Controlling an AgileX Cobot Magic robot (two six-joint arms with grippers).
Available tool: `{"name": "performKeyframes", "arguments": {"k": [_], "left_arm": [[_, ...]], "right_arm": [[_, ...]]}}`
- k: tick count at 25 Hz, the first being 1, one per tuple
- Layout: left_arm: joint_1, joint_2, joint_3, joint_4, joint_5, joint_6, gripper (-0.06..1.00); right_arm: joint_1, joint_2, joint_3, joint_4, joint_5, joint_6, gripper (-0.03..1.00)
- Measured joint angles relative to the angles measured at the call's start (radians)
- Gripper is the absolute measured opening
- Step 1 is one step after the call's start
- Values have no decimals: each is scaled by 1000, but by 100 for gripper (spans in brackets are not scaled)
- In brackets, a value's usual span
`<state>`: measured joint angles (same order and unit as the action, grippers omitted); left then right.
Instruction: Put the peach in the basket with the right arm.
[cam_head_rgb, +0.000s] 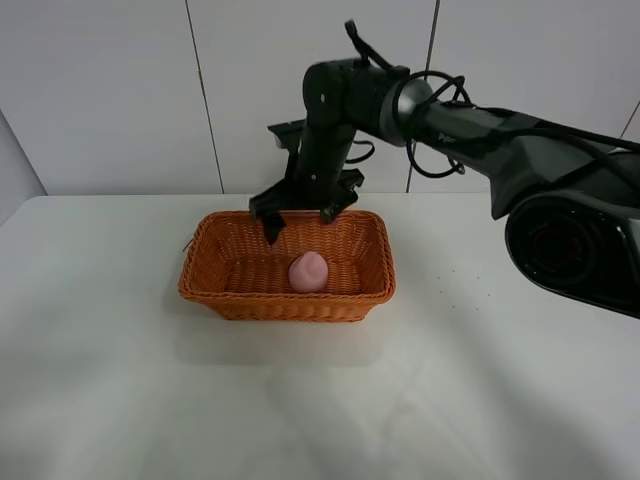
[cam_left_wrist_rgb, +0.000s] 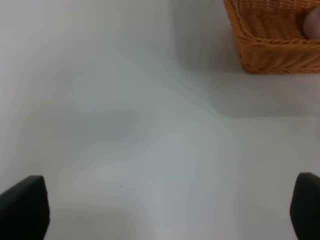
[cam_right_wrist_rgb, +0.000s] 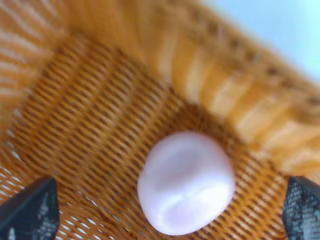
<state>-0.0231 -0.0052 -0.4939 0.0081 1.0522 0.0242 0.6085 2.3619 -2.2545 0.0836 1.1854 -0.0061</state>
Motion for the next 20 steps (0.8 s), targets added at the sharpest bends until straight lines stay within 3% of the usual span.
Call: {"name": "performKeyframes", "arguments": {"k": [5,13,20], "left_arm": [[0,0,0,0,0,0,99],[0,0,0,0,0,0,99],[0,0,0,0,0,0,99]], "right_arm": [[0,-44,-117,-43,23,20,70],[-14,-57,-124,-92,30,16,70],[-173,-57,-124,-91,30,6,70]]}}
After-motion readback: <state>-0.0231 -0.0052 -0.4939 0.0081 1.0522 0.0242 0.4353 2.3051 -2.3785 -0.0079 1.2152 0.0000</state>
